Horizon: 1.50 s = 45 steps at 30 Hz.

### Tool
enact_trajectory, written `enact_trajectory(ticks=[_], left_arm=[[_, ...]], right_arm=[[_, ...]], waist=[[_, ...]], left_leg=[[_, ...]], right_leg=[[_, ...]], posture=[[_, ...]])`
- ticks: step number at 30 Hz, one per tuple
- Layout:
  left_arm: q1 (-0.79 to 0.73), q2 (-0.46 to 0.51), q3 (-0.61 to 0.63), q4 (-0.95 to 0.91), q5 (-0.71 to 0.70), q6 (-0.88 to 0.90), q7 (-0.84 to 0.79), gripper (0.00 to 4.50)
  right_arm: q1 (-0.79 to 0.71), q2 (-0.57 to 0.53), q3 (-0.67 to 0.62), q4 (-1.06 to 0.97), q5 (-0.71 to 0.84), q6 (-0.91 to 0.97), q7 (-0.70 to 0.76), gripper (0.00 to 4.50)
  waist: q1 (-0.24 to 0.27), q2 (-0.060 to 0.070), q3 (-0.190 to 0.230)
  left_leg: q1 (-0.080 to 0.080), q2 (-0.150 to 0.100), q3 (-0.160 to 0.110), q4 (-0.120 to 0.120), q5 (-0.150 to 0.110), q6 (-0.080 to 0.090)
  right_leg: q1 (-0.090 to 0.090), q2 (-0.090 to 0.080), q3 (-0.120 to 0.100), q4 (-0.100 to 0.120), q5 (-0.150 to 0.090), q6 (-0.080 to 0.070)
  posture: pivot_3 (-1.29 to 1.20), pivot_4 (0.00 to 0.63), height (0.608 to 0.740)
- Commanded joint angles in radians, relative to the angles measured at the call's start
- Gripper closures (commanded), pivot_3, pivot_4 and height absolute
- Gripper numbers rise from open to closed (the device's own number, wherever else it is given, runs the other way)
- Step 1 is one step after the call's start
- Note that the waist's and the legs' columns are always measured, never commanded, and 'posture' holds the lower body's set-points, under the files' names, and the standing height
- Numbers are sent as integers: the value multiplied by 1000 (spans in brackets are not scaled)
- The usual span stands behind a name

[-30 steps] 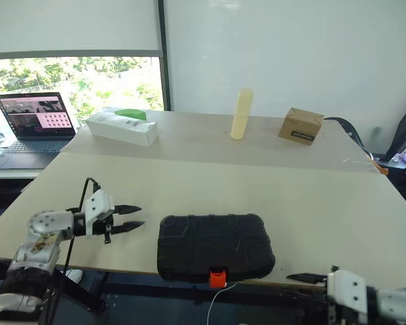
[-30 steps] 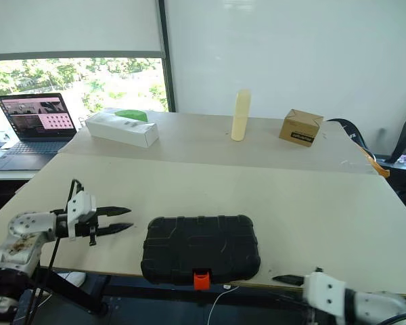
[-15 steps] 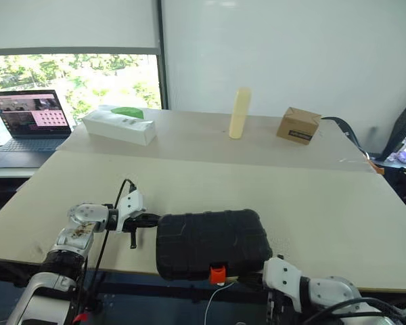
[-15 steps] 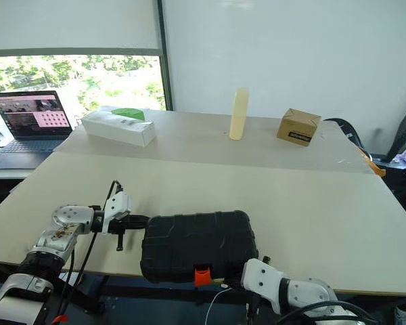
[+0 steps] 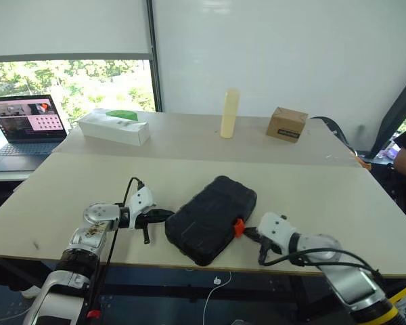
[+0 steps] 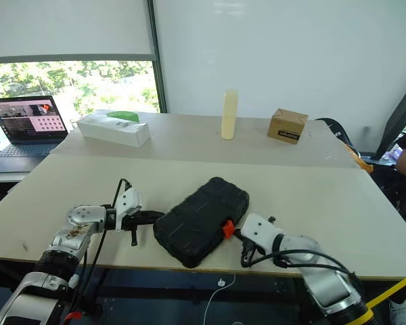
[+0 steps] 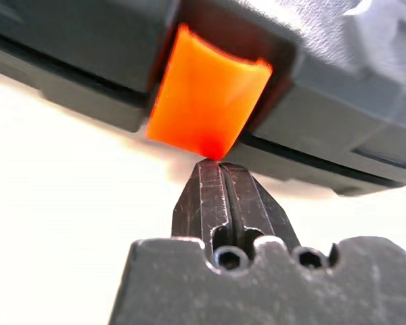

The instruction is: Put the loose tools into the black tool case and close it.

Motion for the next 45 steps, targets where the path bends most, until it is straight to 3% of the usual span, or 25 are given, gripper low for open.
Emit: enact_trajectory(ticks=[1, 10, 14, 18, 26, 32, 45], left_arm=[[15, 14, 16, -49, 1, 1, 21, 4490], [-4, 20, 50, -82, -44, 45, 31, 4490], [-60, 38, 72, -188, -156, 179, -74, 4490], [-107, 4, 9, -296, -167, 289, -85, 4490], [-174, -110, -146, -269, -9, 290, 24, 4490], [-195, -170, -197, -214, 87, 281, 118, 4490], [-144, -120, -234, -241, 132, 337, 107, 4490]], right_arm=[[23, -54, -35, -91, 55, 40, 80, 4500], [109, -106, -114, -96, 57, 21, 91, 4500], [228, -142, -230, -148, 113, -17, 132, 4500], [288, -141, -265, -158, 125, -40, 137, 4500], [208, -86, -194, -128, 85, -36, 97, 4500], [125, -47, -132, -93, 58, -22, 82, 4500], [15, 22, -47, -10, 16, -48, 78, 4500]], waist=[[1, 0, 0], [20, 0, 0], [30, 0, 0], [34, 0, 0], [21, 0, 0], [26, 1, 0], [15, 1, -1]], left_leg=[[-2, -1, 1, -2, 0, 0], [-7, -4, 4, -2, -5, 4], [-7, -4, 3, -2, -5, 3], [-8, -4, 3, -1, -5, 3], [-4, -5, 2, -1, -5, 3], [-4, -5, 1, -1, -5, 2], [-3, -4, 1, -1, -5, 3]], right_leg=[[-2, 0, 1, 0, 0, -1], [0, -4, -2, -13, -1, 5], [1, -4, -3, -15, 0, 6], [3, -4, -4, -15, 0, 6], [5, -1, -1, -15, -1, 8], [5, -1, -1, -14, 0, 7], [5, 0, 0, -13, 0, 6]], posture=[[0, 150, 740], [0, 150, 740], [0, 150, 740], [0, 150, 740], [0, 150, 740], [0, 150, 740], [0, 150, 740]])
